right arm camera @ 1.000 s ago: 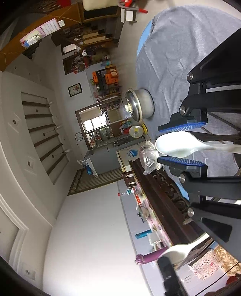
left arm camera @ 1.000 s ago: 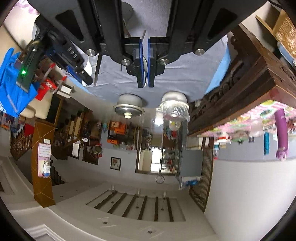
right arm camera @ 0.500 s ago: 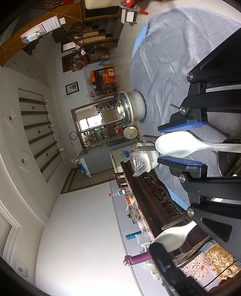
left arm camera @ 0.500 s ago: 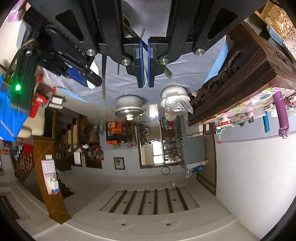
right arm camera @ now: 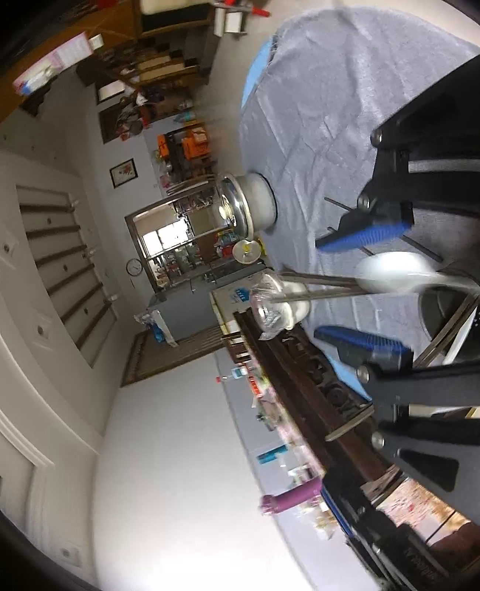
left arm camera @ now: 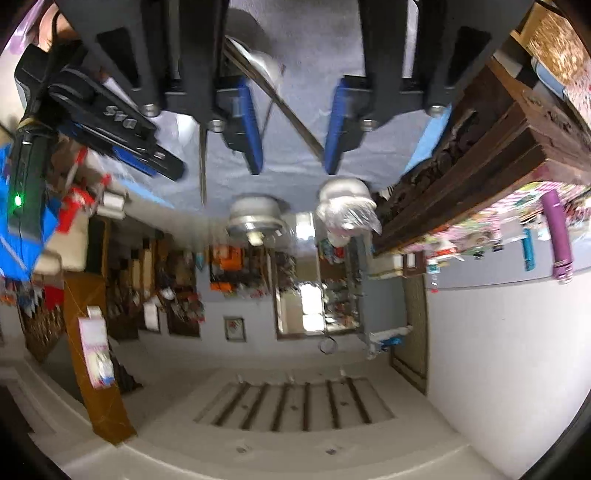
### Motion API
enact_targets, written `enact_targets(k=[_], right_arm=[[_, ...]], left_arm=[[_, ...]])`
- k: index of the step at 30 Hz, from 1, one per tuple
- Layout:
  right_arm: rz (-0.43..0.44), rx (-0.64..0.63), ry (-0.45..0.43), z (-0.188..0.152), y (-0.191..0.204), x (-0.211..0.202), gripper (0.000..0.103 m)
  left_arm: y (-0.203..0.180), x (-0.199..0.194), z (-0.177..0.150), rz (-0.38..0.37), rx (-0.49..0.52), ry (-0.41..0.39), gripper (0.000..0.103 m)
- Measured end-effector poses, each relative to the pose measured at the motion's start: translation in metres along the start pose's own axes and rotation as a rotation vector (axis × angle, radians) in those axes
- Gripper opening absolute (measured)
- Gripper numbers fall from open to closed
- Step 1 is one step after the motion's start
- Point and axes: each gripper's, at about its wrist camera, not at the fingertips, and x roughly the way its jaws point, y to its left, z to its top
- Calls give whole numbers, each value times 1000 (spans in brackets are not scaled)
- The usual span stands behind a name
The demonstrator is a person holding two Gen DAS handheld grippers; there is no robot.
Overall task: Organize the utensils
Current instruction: 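Open both tools to drop the spoons into the metal cup, then move both open tools toward the last two dark chopsticks on the cloth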
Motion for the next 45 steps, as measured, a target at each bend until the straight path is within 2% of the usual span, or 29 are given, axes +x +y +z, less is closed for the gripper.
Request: enact_targets(k=[2, 5, 8, 10, 16, 19, 22, 27, 45], right_arm=[[-9, 30, -21, 8, -7, -5, 46], [-45, 69, -51, 20, -19, -12, 46], [-100, 87, -49, 22, -32, -12, 46], [-120, 109, -33, 21, -40, -10, 46], [-173, 180, 14, 16, -61, -2, 46], [-192, 196, 43, 13, -68, 3, 46], [-200, 220, 78, 9, -75, 10, 46], [-210, 216, 86, 9, -77, 10, 46], [-187, 188, 111, 10, -64, 7, 48]], left_arm=[[11, -9, 7, 19, -29, -39, 37], [27, -20, 16, 64, -73, -96, 42], [40, -20, 18, 102, -95, -101, 43], [47, -13, 15, 139, -107, -78, 43], [69, 10, 4, 172, -174, 32, 44], [71, 23, -5, 204, -171, 91, 49], [68, 35, -14, 224, -156, 164, 50], [66, 45, -25, 247, -144, 238, 54], [61, 51, -33, 288, -113, 326, 65]])
